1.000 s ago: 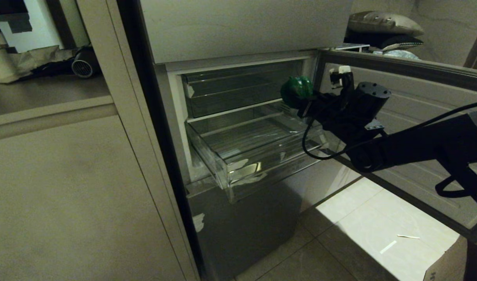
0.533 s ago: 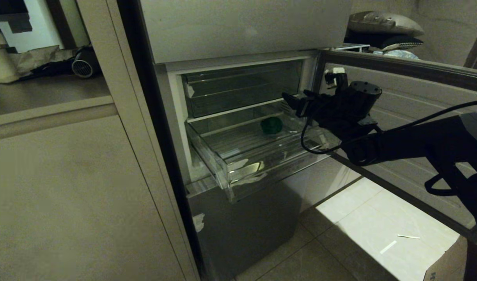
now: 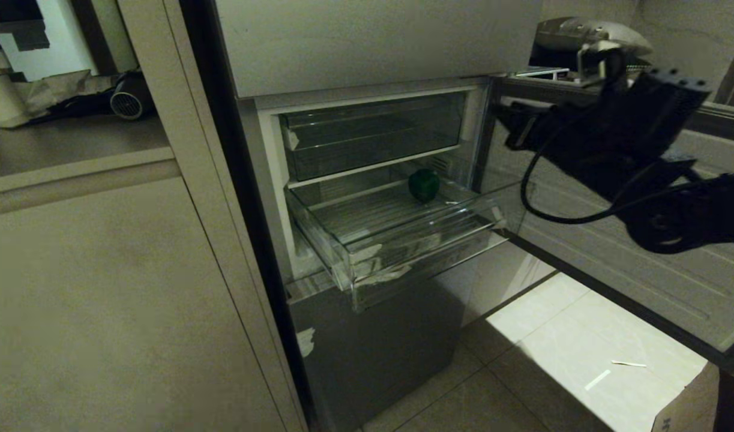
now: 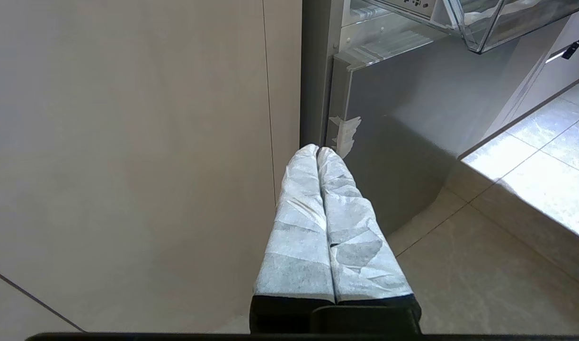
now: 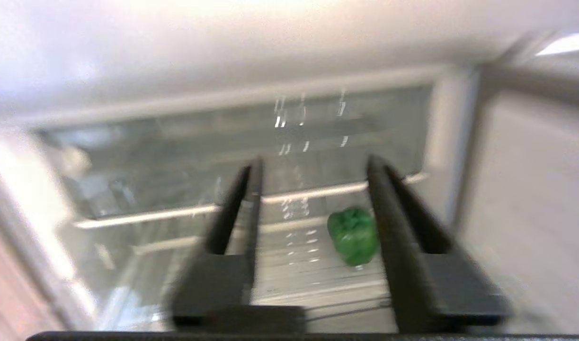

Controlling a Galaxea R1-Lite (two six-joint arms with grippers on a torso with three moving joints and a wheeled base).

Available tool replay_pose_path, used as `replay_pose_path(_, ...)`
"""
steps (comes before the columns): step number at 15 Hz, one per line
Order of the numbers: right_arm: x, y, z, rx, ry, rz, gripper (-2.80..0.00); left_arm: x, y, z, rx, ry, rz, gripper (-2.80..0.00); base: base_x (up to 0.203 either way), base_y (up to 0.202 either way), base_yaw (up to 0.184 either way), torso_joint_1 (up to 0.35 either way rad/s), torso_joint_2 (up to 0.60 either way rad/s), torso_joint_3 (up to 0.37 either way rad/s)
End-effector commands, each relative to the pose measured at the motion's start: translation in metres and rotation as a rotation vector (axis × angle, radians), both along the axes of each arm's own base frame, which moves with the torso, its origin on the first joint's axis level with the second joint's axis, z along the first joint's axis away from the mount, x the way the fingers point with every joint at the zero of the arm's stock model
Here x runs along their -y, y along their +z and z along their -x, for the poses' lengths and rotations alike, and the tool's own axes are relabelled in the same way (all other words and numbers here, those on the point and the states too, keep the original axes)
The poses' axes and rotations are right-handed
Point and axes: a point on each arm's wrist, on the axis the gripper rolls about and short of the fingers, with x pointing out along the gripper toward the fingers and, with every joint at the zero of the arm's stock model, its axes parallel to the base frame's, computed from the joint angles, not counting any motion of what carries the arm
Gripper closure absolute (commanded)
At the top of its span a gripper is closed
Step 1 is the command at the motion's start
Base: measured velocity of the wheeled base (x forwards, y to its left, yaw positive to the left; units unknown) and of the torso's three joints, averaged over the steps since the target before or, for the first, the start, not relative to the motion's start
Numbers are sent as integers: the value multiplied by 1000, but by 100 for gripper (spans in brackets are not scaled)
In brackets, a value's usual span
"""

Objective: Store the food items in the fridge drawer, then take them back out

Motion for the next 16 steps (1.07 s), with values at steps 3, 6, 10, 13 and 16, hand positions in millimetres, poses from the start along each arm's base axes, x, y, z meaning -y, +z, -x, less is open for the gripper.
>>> replay_pose_path(3,72,75,170,184,-214,-38,0,0,0,0,-1,1,0,0,0,0,0,0,0,0)
replay_pose_path(6,124,67,239,172,-600,0,0,0,0,0,-1,-1,0,0,0,0,0,0,0,0)
replay_pose_path(10,160,55,291,153,-1136,-21,0,0,0,0,-1,-1,0,0,0,0,0,0,0,0)
replay_pose_path(13,193,40,315,75,-1489,-37,0,0,0,0,-1,-1,0,0,0,0,0,0,0,0)
replay_pose_path(16,256,12,339,-112,-1685,-141,0,0,0,0,-2,-1,0,0,0,0,0,0,0,0)
